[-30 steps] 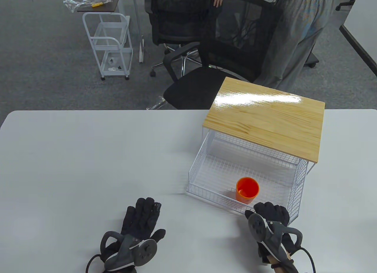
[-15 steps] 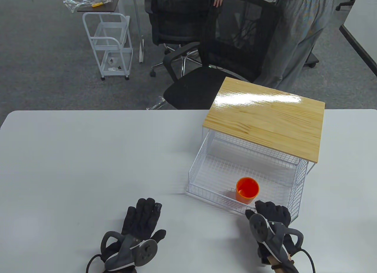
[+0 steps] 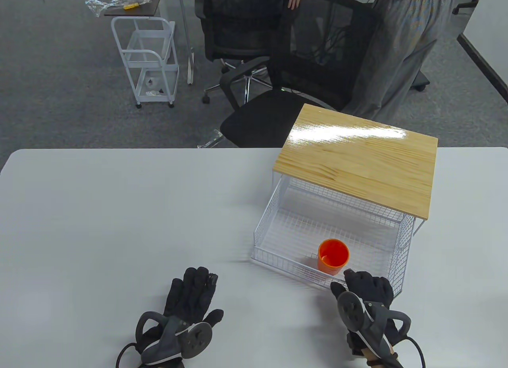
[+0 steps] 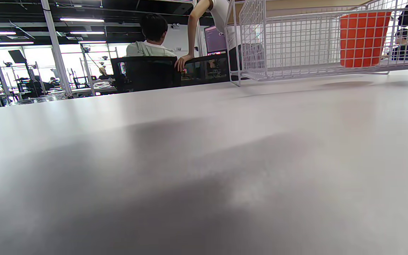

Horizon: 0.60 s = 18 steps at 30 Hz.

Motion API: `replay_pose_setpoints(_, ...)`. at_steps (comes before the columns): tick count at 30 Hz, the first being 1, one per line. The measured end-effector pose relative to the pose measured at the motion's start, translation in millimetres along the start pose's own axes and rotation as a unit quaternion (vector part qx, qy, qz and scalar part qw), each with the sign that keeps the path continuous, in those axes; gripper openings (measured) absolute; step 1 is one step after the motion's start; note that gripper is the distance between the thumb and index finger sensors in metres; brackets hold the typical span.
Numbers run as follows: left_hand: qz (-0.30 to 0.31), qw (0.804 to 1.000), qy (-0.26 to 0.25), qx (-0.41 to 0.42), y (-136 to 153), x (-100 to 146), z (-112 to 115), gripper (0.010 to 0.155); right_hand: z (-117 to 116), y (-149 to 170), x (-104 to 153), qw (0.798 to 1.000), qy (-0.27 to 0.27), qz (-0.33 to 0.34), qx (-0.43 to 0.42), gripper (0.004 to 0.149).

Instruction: Take the cup out of the mesh sliding drawer

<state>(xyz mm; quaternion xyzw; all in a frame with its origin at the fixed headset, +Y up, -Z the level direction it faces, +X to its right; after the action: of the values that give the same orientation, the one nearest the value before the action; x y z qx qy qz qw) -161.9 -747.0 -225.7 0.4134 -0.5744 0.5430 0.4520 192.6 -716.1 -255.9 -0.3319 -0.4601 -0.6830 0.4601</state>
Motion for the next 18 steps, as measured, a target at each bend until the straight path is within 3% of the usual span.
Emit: replay_pose_setpoints(18,-0.001,1.000,-0.002,0.000,0,0,-1,0.077,21,-2,0,0.999,0.022,0.005,-0.037,0.050)
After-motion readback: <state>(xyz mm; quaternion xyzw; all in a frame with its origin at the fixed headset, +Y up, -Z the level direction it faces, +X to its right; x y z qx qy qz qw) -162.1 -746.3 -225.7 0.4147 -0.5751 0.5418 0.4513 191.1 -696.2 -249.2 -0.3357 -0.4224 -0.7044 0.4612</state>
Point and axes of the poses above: the tracker on the back of each hand, its own y axis roughly to the little-finger side, its own x axis roughly from the fingertips to the wrist, z = x × y, the point moved 2 cm from there along -x, roughly from the wrist to the fingertips, and after that the axes turned 12 degrees about -z, right-handed, at the moved point
